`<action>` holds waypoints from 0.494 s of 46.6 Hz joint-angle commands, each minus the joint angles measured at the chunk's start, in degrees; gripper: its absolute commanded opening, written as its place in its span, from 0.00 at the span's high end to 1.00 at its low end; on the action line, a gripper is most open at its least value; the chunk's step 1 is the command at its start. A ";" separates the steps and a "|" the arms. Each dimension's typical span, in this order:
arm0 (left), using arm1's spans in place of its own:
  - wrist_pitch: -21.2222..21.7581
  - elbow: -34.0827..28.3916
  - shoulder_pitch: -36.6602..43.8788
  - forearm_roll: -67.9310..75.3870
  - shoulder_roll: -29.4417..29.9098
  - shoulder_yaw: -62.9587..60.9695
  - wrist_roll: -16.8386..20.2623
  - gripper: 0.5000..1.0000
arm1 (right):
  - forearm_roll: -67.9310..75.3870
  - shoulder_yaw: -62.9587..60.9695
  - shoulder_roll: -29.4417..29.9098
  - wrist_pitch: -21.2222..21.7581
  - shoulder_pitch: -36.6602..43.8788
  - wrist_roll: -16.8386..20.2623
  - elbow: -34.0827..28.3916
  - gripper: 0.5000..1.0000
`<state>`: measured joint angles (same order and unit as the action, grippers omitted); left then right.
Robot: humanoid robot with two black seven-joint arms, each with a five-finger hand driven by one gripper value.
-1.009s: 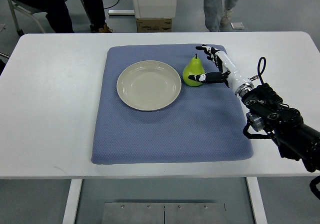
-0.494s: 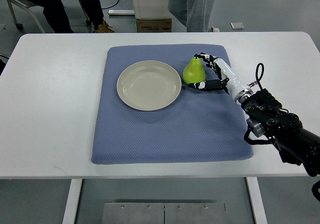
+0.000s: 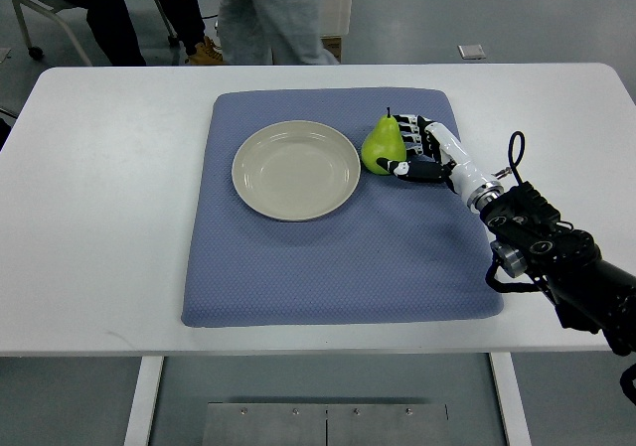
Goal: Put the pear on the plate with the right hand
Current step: 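Wrap the right hand fingers around the green pear, then carry the pear with the right hand onto the cream plate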
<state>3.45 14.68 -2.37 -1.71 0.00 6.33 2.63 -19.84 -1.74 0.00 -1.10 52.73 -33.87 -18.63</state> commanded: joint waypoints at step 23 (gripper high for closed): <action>-0.02 0.00 0.00 -0.04 0.00 0.00 0.00 0.00 | 0.67 1.57 0.00 0.31 2.63 2.93 -0.18 1.00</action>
<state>3.44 14.68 -2.37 -1.77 0.00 6.33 2.63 -19.26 -0.15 0.01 -1.10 54.13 -31.25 -18.68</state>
